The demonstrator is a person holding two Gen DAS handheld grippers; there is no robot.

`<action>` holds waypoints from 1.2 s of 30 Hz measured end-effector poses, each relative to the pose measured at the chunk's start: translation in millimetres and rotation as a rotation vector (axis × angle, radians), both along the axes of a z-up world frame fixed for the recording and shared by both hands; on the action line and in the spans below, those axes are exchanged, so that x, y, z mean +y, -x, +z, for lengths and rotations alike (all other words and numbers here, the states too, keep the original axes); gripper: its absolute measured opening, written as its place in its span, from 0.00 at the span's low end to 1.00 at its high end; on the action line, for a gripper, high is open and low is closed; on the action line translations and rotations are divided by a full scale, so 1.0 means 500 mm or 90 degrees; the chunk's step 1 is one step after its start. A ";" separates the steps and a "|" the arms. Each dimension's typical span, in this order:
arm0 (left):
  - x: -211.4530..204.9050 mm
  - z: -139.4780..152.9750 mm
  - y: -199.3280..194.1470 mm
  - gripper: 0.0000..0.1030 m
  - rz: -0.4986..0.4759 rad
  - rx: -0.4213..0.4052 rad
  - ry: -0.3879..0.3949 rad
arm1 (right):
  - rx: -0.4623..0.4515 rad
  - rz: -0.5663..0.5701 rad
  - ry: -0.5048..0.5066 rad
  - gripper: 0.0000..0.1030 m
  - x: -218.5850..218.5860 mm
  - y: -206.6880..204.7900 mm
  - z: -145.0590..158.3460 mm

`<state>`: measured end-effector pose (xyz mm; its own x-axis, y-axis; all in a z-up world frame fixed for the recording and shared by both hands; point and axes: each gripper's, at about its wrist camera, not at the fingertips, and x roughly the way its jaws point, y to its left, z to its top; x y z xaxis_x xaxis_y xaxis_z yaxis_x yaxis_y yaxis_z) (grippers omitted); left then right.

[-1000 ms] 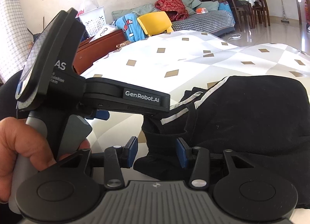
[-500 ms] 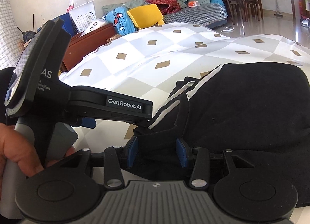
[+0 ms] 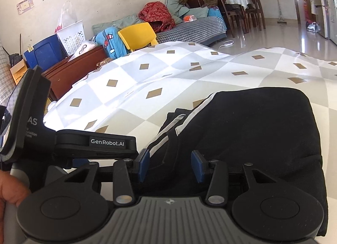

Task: Fold clothes

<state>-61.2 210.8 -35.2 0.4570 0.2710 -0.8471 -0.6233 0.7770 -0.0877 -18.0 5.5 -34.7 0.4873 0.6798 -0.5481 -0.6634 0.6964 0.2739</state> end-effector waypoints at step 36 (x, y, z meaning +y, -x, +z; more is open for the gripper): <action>0.027 -0.016 0.004 1.00 0.016 0.007 -0.014 | -0.099 -0.007 0.089 0.04 0.095 -0.028 -0.052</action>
<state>-63.3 224.1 -43.3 0.4402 0.3004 -0.8462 -0.6437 0.7626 -0.0641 -4.0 52.8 -60.6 0.5806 0.5963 -0.5544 -0.6817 0.7283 0.0694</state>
